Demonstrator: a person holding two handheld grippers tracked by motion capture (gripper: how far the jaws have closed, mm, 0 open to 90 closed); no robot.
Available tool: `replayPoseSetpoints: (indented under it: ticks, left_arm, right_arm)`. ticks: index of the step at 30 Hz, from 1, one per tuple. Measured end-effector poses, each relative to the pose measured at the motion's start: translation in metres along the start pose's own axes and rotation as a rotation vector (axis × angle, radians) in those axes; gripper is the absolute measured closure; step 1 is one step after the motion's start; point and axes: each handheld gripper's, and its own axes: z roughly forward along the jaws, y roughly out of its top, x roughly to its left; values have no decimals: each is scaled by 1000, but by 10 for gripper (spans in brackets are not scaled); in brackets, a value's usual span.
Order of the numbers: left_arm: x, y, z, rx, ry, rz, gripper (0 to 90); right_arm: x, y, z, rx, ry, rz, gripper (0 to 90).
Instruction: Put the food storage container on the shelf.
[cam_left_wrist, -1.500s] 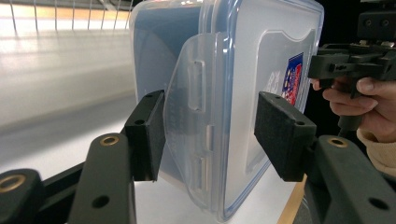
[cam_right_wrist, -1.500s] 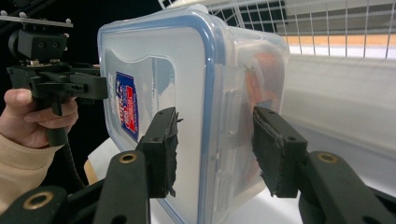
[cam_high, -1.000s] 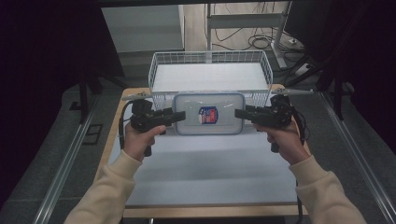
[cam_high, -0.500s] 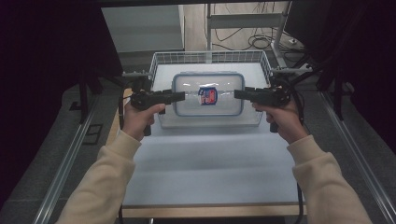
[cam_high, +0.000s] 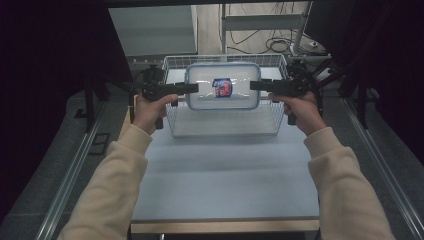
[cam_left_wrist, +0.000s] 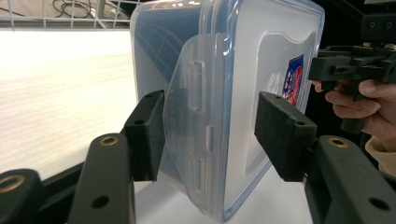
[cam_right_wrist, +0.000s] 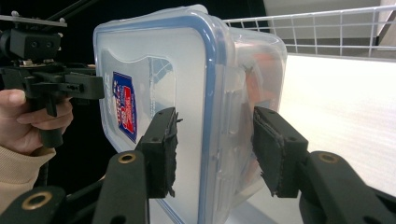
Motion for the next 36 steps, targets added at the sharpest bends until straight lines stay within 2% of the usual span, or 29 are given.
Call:
replayPoseSetpoints:
  ticks: [12, 18, 22, 25, 26, 27, 28, 29, 30, 31, 32, 33, 36]
  left_arm:
    - [15, 29, 12, 29, 8, -7, 444]
    - [30, 32, 22, 53, 12, -50, 438]
    - [36, 33, 24, 39, 1, -89, 438]
    - [39, 34, 26, 43, 1, -91, 433]
    - [40, 35, 28, 33, -3, -115, 433]
    - [41, 36, 28, 35, -1, -114, 432]
    - [41, 36, 30, 32, 4, -121, 429]
    - [42, 37, 31, 46, 10, -111, 422]
    - [43, 37, 34, 60, 3, -122, 411]
    - [44, 37, 37, 72, 4, -127, 388]
    - [44, 37, 37, 72, 4, -127, 365]
    - [48, 36, 41, 60, -3, -163, 351]
    - [54, 37, 43, 55, -17, -185, 348]
  right_arm:
    - [-17, 23, 13, 2, -12, 52, 514]
    - [-29, 30, 25, 33, -21, 91, 511]
    - [-33, 32, 29, 30, -19, 120, 510]
    - [-35, 34, 31, 32, -20, 129, 506]
    - [-37, 37, 33, 35, -27, 145, 499]
    - [-37, 37, 34, 32, -35, 151, 495]
    - [-37, 37, 35, 34, -54, 145, 494]
    - [-37, 37, 36, 39, -68, 135, 507]
    - [-37, 37, 38, 47, -81, 125, 502]
    - [-37, 35, 41, 59, -102, 124, 473]
    - [-37, 35, 41, 59, -102, 124, 473]
    - [-38, 33, 45, 58, -120, 135, 446]
    - [-42, 31, 46, 30, -114, 162, 454]
